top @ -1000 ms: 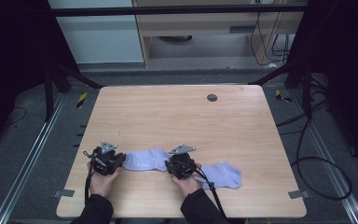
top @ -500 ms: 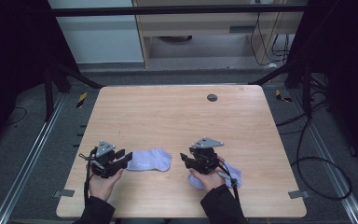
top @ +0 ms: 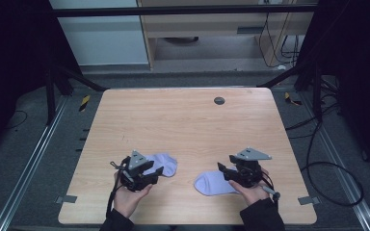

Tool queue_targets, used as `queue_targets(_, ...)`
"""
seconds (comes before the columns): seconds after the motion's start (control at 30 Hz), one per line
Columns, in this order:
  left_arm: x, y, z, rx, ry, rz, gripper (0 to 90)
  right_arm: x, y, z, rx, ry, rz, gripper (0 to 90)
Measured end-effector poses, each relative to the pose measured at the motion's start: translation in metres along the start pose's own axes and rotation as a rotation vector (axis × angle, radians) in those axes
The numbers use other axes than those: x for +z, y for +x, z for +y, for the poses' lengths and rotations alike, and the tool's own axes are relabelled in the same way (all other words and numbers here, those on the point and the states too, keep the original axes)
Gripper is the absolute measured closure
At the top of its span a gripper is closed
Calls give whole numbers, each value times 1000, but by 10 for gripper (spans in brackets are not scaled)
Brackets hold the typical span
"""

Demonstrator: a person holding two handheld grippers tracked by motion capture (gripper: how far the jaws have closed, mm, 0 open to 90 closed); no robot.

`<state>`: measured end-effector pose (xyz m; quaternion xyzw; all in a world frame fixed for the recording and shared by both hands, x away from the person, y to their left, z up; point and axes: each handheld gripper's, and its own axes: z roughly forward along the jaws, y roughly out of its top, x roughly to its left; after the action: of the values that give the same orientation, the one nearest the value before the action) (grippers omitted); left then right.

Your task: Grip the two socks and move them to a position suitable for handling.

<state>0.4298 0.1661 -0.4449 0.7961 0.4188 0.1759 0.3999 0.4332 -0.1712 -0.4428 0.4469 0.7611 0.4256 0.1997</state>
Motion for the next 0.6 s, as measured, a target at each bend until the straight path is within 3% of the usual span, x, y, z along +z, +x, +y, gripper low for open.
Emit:
queue_targets(0.17,17,-21,2,46,32,-24,531,-16,-18,-15,21,14,-23,452)
queue_targets(0.3,28,-39,7,66,33,-47,543,-25,-27,-24,-11,31,-42,477)
queue_targets(0.37,31,-46,9,80,36,-55,548,-28,-30,-29,-1,37,-47,485)
queue_targets(0.6,51,-69,14,100,67,-83,591,-24,-46,-44,17,80,-67,550)
